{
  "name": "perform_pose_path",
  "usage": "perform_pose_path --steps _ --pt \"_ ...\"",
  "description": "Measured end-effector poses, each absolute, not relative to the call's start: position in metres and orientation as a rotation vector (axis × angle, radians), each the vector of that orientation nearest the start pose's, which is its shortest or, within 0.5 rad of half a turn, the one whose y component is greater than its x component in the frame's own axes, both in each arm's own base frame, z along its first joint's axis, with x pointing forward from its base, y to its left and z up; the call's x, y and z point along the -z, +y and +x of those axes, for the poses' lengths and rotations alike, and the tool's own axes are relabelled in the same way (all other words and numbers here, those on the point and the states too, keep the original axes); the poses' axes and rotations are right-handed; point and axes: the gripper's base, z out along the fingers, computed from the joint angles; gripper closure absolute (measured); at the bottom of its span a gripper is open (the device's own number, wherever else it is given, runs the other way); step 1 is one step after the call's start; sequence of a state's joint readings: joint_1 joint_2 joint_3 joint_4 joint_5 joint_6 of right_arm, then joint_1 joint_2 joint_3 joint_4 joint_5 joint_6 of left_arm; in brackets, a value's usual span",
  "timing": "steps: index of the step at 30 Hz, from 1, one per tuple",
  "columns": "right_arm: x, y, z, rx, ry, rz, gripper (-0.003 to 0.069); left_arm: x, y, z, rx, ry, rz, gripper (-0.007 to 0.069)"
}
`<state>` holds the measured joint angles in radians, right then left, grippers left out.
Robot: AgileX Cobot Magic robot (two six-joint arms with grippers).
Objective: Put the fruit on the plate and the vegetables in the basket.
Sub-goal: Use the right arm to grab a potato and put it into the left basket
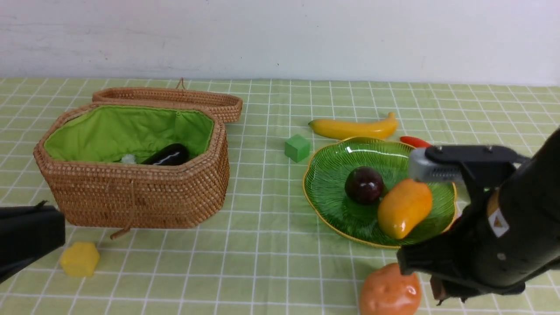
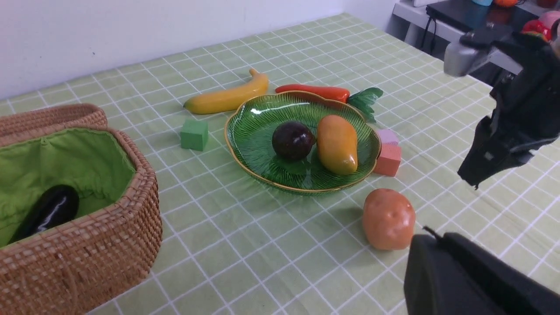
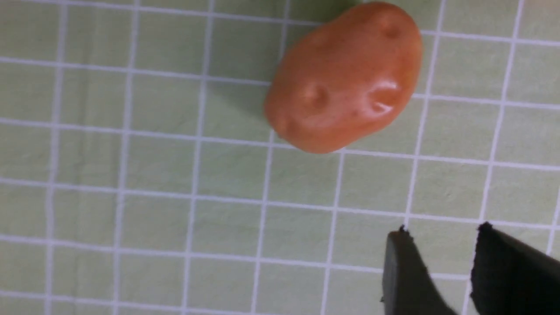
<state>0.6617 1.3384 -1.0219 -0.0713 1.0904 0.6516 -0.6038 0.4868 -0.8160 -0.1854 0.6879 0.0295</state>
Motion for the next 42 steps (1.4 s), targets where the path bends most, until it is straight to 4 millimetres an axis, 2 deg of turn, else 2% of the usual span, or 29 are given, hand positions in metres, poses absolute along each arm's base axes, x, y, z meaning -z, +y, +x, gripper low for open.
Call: perform_pose_path --steps 2,5,7,8,12,17,21,30,42 --pt "-0.264 0.137 0.203 -0.132 2.913 0.04 0.0292 -0.386 -0.052 0.056 0.608 1.806 0.539 0.0638" --pt "-0.249 0.128 0.211 -0.236 2.878 0.181 0.017 -0.385 -0.052 0.056 0.596 1.822 0.56 0.0638" --pt "-0.244 0.129 0.215 -0.32 2.849 0.244 0.013 -0.384 -0.052 0.055 0.59 1.826 0.569 0.0638" --pt "-0.24 0.131 0.219 -0.404 2.814 0.305 0.0084 -0.383 -0.052 0.055 0.587 1.829 0.574 0.0638" --pt "-0.228 0.139 0.232 -0.486 2.779 0.381 0.0032 -0.383 -0.052 0.055 0.595 1.832 0.575 0.0638" --pt "-0.199 0.146 0.244 -0.45 2.83 0.421 0.0027 -0.383 -0.054 0.054 0.625 1.839 0.571 0.0638" --pt "-0.189 0.15 0.251 -0.464 2.826 0.45 0.0025 -0.383 -0.054 0.054 0.63 1.842 0.571 0.0638" --pt "-0.183 0.154 0.256 -0.478 2.81 0.453 0.005 -0.382 -0.054 0.053 0.632 1.848 0.594 0.0638" --pt "-0.184 0.155 0.255 -0.467 2.83 0.238 0.0052 -0.382 -0.055 0.052 0.627 1.842 0.609 0.0638"
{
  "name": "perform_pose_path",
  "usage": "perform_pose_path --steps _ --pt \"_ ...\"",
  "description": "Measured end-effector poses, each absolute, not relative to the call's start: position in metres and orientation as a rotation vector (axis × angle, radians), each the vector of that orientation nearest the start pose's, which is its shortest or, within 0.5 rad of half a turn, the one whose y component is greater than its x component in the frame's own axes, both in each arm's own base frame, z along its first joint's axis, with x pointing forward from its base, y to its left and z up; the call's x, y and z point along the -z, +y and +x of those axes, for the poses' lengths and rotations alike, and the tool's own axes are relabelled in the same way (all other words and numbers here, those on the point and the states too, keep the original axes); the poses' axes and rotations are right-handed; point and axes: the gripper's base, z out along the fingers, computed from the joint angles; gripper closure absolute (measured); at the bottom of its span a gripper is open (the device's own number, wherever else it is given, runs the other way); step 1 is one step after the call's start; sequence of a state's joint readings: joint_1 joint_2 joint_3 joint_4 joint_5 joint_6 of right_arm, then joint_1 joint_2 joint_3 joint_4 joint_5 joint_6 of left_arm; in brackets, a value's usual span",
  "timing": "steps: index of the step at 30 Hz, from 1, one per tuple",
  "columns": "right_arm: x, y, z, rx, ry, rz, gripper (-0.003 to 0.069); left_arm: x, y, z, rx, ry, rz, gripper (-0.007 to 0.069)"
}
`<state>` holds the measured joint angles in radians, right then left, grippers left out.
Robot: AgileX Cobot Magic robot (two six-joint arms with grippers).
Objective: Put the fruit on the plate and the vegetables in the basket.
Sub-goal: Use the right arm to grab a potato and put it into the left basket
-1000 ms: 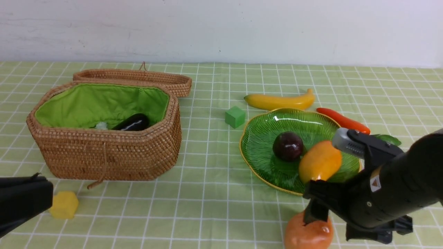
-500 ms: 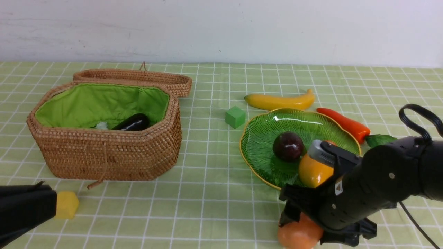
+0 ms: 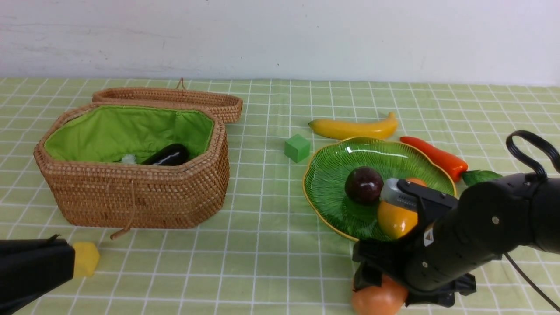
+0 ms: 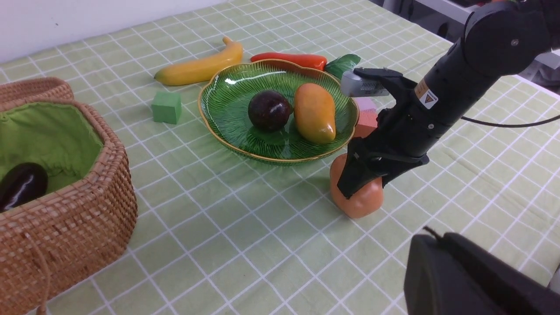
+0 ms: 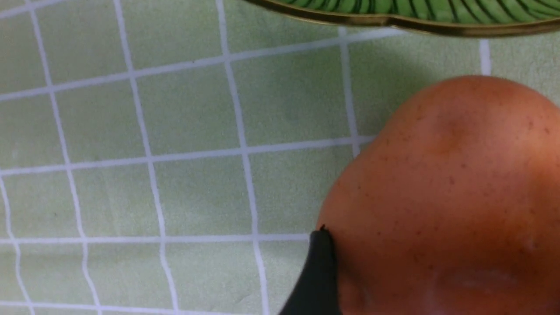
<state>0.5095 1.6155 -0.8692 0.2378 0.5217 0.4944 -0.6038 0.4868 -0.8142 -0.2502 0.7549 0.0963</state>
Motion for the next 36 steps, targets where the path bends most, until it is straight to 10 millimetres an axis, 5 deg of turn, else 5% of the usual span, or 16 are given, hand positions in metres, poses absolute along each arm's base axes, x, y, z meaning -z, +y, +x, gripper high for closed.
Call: perform_pose_path --steps 29,36 --pt "-0.199 0.145 0.237 -0.38 2.938 0.083 0.0057 -0.381 -0.055 0.052 0.62 1.85 0.624 0.0638" --pt "-0.223 0.146 0.233 -0.406 2.951 0.018 0.0057 -0.379 -0.055 0.051 0.618 1.865 0.632 0.0638"
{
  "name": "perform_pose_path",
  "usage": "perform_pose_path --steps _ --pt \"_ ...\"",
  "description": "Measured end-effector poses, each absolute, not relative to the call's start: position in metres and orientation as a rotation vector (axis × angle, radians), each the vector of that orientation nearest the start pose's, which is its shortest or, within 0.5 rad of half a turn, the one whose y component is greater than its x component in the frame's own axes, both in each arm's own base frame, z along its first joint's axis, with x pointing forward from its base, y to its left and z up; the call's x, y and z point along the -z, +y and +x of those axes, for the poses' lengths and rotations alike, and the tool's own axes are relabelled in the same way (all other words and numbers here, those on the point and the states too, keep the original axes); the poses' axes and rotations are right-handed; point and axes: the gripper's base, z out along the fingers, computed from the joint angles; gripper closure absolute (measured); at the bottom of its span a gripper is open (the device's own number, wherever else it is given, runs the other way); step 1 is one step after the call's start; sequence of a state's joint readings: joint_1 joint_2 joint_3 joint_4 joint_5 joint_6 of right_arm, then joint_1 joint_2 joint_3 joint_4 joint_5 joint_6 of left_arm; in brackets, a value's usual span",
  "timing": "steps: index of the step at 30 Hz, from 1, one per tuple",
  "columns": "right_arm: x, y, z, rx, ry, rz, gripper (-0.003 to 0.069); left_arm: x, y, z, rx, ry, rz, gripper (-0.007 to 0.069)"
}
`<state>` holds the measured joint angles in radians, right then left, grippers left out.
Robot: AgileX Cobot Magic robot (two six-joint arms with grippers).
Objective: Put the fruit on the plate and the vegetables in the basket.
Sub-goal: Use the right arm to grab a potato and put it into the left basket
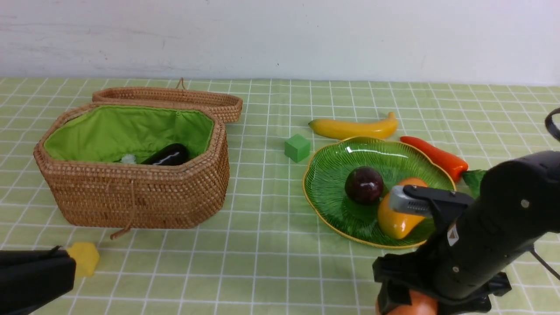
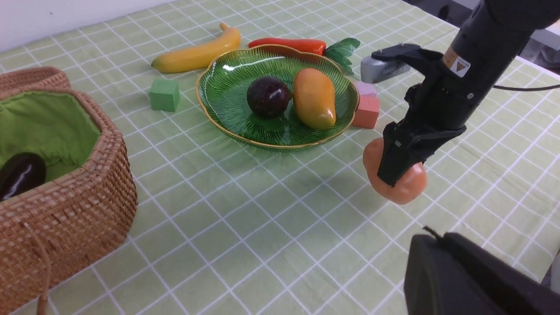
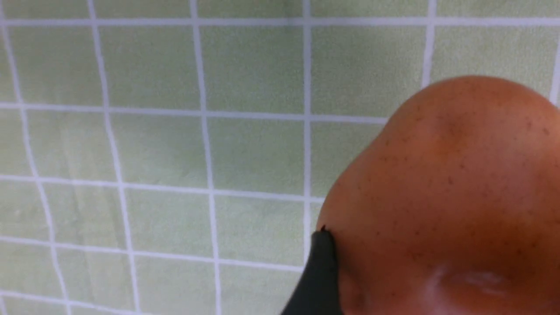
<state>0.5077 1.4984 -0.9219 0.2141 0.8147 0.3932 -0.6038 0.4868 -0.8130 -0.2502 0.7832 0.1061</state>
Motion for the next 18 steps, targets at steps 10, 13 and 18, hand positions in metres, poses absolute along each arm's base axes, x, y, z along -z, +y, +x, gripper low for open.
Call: perform_pose_path --steps 10,13,18 --pt "-0.288 0.166 0.236 -0.542 2.79 -0.192 0.0058 -0.38 -0.051 0.056 0.57 1.856 0.576 0.0638" --pt "-0.308 0.182 0.247 -0.579 2.702 -0.285 0.0058 -0.382 -0.047 0.06 0.523 1.845 0.514 0.0638" --pt "-0.348 0.231 0.287 -0.704 2.487 -0.481 0.0058 -0.387 -0.033 0.07 0.403 1.821 0.319 0.0638"
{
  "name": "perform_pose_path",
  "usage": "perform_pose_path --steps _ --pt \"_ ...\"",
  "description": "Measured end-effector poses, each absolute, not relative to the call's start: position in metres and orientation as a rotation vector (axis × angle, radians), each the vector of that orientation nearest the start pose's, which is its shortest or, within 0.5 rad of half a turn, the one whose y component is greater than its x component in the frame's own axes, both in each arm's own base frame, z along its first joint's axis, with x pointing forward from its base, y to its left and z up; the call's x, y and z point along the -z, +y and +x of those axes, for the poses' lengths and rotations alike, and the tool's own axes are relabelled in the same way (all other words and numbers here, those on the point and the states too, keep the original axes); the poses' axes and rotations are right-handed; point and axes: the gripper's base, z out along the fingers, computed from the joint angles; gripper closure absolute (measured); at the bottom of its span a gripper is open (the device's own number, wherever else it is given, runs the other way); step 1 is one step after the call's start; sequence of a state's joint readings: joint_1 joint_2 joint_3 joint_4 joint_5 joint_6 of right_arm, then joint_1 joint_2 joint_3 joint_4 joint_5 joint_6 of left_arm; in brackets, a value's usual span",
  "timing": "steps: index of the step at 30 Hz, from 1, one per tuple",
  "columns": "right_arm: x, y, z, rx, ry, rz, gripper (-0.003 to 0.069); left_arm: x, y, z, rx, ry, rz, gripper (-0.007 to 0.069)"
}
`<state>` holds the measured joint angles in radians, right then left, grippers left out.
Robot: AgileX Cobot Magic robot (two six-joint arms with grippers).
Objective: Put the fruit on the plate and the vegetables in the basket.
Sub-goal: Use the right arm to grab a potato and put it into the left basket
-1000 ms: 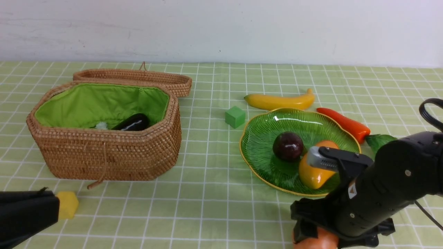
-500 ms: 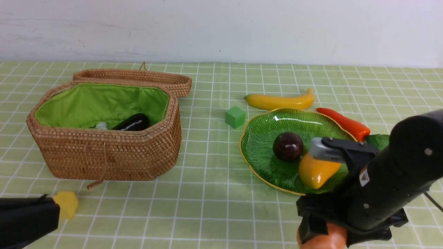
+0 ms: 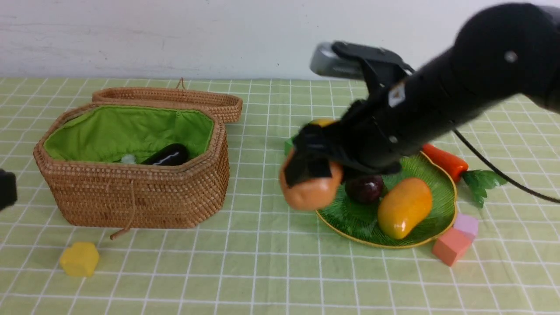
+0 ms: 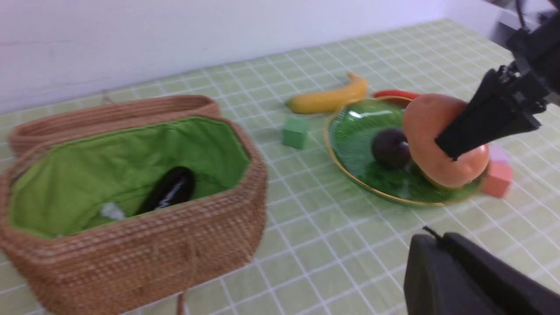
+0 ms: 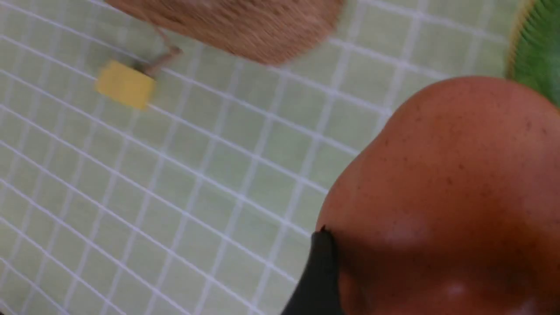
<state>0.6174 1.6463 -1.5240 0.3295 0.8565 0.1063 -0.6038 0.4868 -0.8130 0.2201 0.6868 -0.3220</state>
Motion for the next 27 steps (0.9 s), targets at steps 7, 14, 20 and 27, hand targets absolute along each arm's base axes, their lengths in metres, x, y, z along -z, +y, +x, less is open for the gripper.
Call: perform_pose_path --steps 7,14,20,27 --pt "-0.368 0.313 0.329 -0.838 2.236 -0.71 0.0058 -0.391 -0.018 0.077 0.334 1.787 0.066 0.0638" --pt "-0.336 0.366 0.377 -0.828 2.05 -0.745 0.0058 -0.391 -0.012 0.078 0.295 1.795 0.007 0.0638" --pt "-0.295 0.381 0.399 -0.788 2.023 -0.741 0.0058 -0.389 -0.011 0.078 0.286 1.811 -0.003 0.0638" --pt "-0.295 0.382 0.4 -0.769 2.007 -0.754 0.0006 -0.389 -0.011 0.078 0.288 1.815 -0.005 0.0638"
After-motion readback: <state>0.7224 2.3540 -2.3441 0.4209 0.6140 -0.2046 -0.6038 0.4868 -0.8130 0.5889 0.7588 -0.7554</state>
